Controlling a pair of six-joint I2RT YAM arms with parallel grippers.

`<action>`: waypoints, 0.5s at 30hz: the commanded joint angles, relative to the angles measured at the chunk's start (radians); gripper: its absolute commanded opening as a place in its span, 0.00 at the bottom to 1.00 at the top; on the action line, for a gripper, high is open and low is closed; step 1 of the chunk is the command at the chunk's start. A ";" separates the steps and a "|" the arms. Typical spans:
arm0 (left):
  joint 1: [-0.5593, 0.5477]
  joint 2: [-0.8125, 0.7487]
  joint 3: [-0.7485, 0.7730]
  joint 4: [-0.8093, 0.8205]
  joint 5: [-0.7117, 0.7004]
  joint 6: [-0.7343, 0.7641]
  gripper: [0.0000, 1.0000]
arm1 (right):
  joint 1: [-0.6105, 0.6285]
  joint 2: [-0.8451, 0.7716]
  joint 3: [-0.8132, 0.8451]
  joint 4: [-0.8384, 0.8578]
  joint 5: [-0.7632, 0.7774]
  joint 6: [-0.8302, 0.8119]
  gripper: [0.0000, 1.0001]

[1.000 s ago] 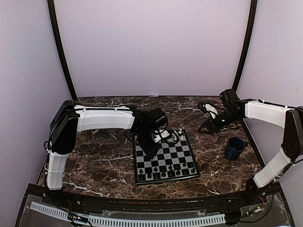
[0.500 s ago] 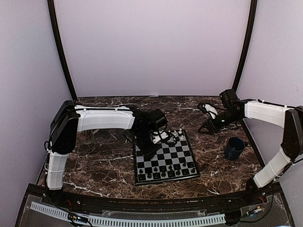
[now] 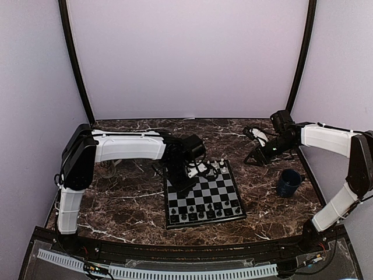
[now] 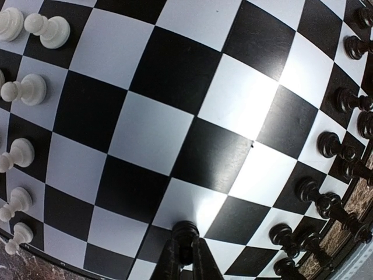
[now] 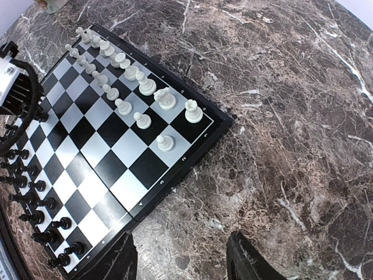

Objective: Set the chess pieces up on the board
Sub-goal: Place the pawn at g7.

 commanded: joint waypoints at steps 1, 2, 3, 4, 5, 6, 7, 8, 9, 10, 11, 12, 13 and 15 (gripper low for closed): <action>-0.029 -0.111 -0.052 -0.045 0.033 0.050 0.04 | -0.003 0.001 -0.003 0.008 -0.012 -0.003 0.53; -0.035 -0.126 -0.069 -0.047 0.041 0.066 0.04 | -0.004 0.000 -0.003 0.007 -0.012 -0.003 0.53; -0.041 -0.140 -0.088 -0.048 0.045 0.079 0.04 | -0.003 0.000 -0.002 0.007 -0.016 -0.003 0.53; -0.046 -0.150 -0.104 -0.049 0.049 0.089 0.04 | -0.003 -0.002 -0.002 0.007 -0.017 -0.003 0.53; -0.051 -0.156 -0.117 -0.050 0.054 0.094 0.04 | -0.003 -0.003 -0.002 0.007 -0.017 -0.004 0.53; -0.056 -0.159 -0.129 -0.053 0.059 0.095 0.04 | -0.003 -0.004 -0.002 0.008 -0.017 -0.004 0.53; -0.059 -0.161 -0.136 -0.055 0.064 0.098 0.04 | -0.004 -0.006 -0.002 0.008 -0.018 -0.004 0.53; -0.065 -0.163 -0.142 -0.056 0.068 0.100 0.04 | -0.003 -0.006 -0.002 0.008 -0.020 -0.005 0.53; -0.072 -0.164 -0.147 -0.054 0.075 0.102 0.04 | -0.003 -0.006 -0.002 0.007 -0.019 -0.005 0.53; -0.077 -0.164 -0.151 -0.051 0.077 0.103 0.04 | -0.003 -0.004 -0.002 0.007 -0.020 -0.005 0.53; -0.082 -0.163 -0.153 -0.047 0.082 0.103 0.04 | -0.003 -0.004 -0.002 0.007 -0.020 -0.006 0.53; -0.086 -0.162 -0.154 -0.042 0.086 0.103 0.04 | -0.004 -0.003 -0.002 0.007 -0.021 -0.007 0.53; -0.090 -0.160 -0.155 -0.041 0.087 0.102 0.04 | -0.004 -0.002 -0.001 0.005 -0.022 -0.007 0.53; -0.091 -0.155 -0.155 -0.040 0.086 0.097 0.04 | -0.004 -0.001 -0.001 0.004 -0.024 -0.007 0.53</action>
